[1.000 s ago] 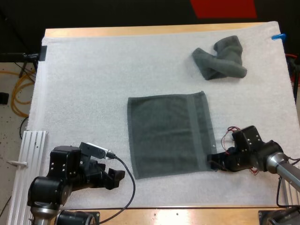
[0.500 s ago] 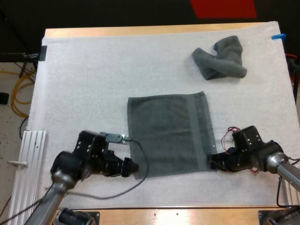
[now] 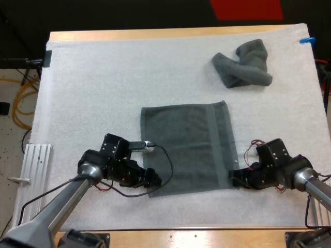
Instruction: Pick towel from pile fold and stack
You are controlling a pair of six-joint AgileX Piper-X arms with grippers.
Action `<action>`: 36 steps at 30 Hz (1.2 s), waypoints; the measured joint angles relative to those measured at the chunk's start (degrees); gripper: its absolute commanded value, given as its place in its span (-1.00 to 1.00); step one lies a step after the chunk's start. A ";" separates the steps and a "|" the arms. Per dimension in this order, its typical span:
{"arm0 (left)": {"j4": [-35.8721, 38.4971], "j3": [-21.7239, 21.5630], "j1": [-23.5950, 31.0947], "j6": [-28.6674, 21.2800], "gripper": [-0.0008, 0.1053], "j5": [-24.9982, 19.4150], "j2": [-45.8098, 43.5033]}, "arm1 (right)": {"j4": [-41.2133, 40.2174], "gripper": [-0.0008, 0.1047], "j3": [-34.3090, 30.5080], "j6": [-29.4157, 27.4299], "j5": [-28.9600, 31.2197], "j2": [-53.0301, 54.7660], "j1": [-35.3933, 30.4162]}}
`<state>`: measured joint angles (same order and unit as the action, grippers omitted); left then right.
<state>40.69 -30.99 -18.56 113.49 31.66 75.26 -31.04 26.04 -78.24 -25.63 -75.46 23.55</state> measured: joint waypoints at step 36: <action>2.73 -0.28 -0.06 -6.33 -0.98 10.36 6.66 | -0.75 -0.99 -0.65 1.35 -0.13 3.17 0.00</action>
<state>43.41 -31.27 -18.62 107.15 42.03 81.92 -31.78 25.39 -76.89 -25.75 -72.29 23.55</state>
